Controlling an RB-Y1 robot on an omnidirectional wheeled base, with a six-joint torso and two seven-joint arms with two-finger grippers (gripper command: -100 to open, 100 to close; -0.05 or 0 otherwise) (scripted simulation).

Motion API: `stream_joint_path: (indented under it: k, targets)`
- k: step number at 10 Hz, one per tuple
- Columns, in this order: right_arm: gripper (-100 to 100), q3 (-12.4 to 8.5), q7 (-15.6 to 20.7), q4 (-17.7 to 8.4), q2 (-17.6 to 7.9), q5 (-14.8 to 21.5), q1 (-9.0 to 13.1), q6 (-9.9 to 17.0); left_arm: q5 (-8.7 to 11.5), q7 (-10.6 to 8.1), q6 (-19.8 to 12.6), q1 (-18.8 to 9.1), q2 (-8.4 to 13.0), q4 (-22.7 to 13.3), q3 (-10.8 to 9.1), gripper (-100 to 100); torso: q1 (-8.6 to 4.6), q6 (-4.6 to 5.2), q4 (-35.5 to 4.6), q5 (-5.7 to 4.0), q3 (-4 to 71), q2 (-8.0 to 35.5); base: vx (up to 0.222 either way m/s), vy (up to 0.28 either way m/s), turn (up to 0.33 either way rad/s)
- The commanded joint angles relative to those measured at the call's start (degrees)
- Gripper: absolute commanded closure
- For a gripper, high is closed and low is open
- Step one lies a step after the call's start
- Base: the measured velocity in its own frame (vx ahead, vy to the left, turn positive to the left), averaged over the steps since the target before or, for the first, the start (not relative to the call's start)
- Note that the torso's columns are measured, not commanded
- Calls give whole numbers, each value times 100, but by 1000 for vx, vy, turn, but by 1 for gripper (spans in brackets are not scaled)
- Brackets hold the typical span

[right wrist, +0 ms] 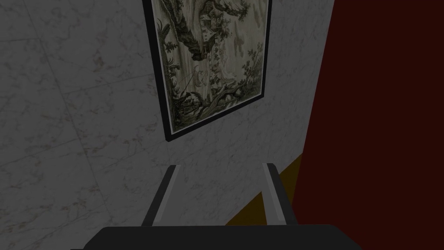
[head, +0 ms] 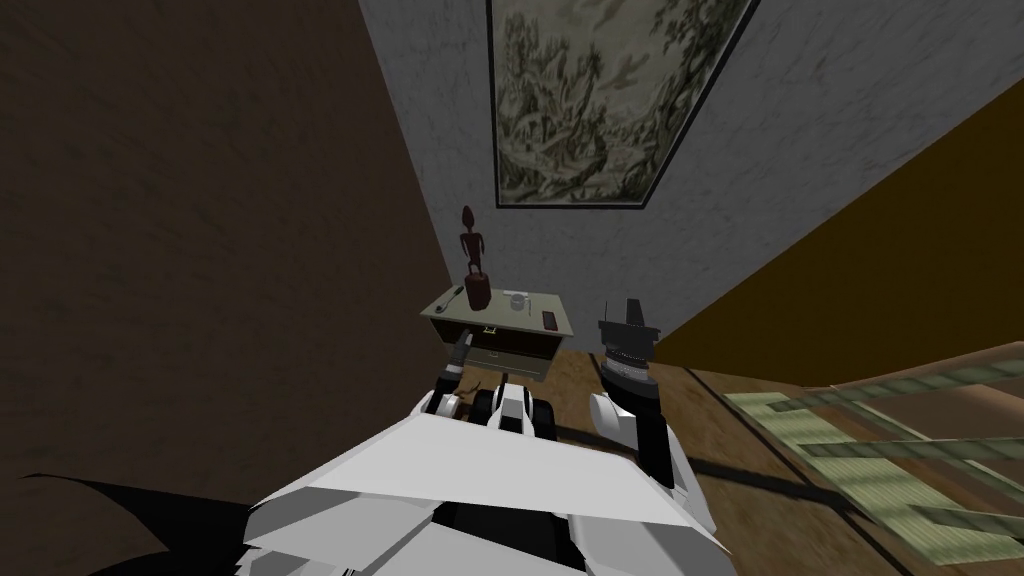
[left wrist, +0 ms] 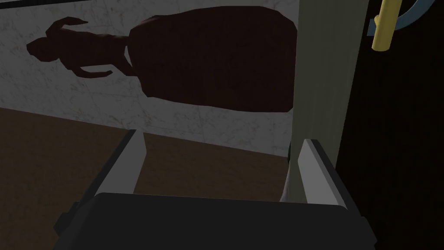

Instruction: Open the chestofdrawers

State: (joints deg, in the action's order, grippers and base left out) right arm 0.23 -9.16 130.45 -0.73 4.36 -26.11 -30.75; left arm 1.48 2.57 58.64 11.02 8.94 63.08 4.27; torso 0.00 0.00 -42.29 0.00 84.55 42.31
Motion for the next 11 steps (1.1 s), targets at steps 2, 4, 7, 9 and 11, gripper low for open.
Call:
stream_joint_path:
  k: [2,4,7,9,11]
  targets:
    - [0,0,0,0,0,0,0,0,5,-9,287,-142,-49,-615,23,-100,-2,-1,2,-1,4,-5,60,-24,11]
    - [0,0,0,0,0,0,-1,0,8,-13,407,-216,-77,-969,32,-100,0,0,2,0,5,-8,69,-23,18]
    - [0,0,0,0,0,0,0,0,14,-20,629,-354,-143,-1429,48,-100,1,0,-1,0,-2,4,48,-22,13]
    - [0,0,0,0,0,0,0,0,16,-23,731,-417,-179,-1743,55,-100,2,-1,0,0,1,0,41,-18,10]
    - [0,0,0,0,0,0,0,0,21,-28,911,-528,-257,-2135,68,-100,-5,0,2,-1,5,-8,66,-31,21]
